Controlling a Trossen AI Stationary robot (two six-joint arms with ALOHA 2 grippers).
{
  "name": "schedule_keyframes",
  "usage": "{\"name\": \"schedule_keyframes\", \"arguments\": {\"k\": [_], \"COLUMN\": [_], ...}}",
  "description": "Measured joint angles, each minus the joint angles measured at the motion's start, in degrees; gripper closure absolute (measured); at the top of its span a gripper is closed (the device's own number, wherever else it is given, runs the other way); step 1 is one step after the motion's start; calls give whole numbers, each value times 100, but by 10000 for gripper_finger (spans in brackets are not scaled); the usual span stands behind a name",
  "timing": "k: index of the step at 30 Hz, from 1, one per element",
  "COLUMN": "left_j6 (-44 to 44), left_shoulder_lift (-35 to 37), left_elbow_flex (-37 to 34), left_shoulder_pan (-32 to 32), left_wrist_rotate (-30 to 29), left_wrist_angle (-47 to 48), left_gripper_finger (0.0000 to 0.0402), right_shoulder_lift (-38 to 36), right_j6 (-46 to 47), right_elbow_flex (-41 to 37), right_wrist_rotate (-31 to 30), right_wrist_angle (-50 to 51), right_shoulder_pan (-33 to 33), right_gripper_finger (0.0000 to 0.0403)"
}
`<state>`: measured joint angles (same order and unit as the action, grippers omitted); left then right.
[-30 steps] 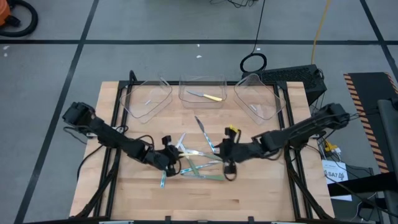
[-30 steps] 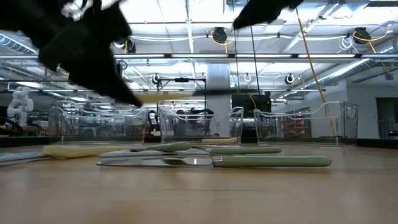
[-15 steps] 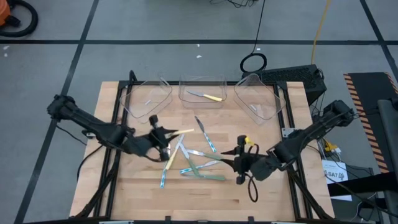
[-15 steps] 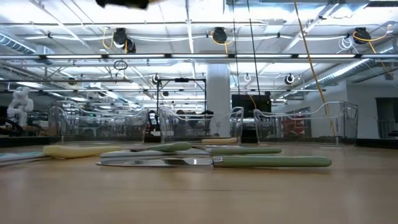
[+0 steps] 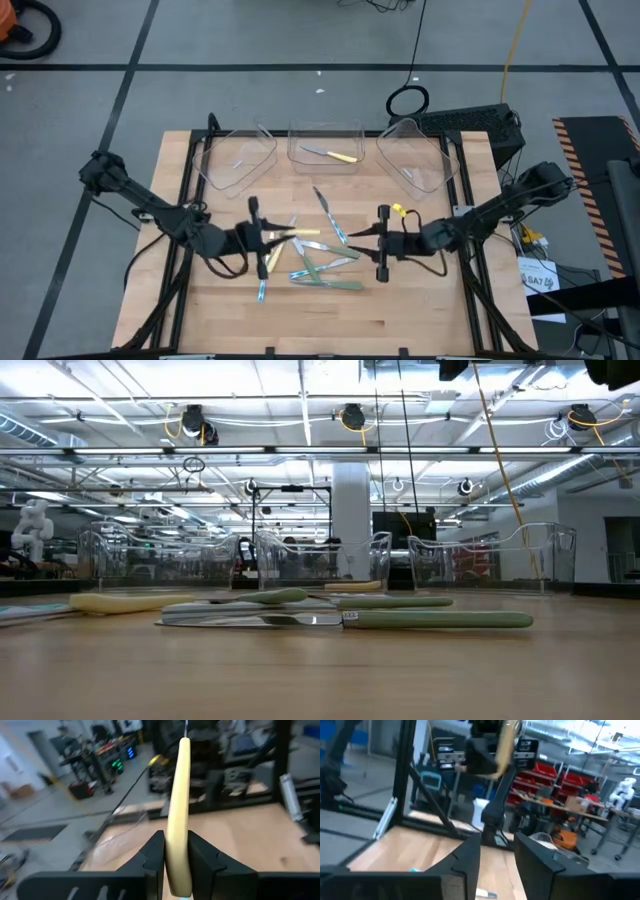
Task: Sort silverware by color (type)
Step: Put the right yellow table knife into the center transparent bin
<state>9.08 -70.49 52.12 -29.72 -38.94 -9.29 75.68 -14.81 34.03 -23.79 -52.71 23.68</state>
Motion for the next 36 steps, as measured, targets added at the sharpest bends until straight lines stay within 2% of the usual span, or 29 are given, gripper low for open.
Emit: {"name": "schedule_keyframes", "arguments": {"k": [4,10,15,21,28,31,36], "left_j6": [277,565,996,1035,1353,1318,1052], "left_shoulder_lift": [-459,-1099,-1624,-2206,-3128,-3352,-3519], "left_elbow_flex": [0,0,0,0,0,0,0], "left_shoulder_pan": [133,241,282,409,469,579,772], "left_wrist_rotate": [372,1038,1175,1746,1974,1972,2182], "left_wrist_angle": [-888,-2433,-3665,-4947,-6625,-7025,-7145], "left_gripper_finger": [344,344,344,344,344,344,344], "right_shoulder_lift": [-5,-2,-2,-2,44,174,521], "right_j6": [-43,-31,12,54,81,62,-115], "right_elbow_flex": [-19,-19,-19,-19,61,199,489], "right_wrist_rotate": [440,463,475,1043,1060,1054,1029], "right_wrist_angle": [-329,-706,-1025,-1414,-1493,-1470,-1451], "right_shoulder_pan": [-13,5,5,5,47,86,95], "right_gripper_finger": [289,289,289,289,289,289,289]}}
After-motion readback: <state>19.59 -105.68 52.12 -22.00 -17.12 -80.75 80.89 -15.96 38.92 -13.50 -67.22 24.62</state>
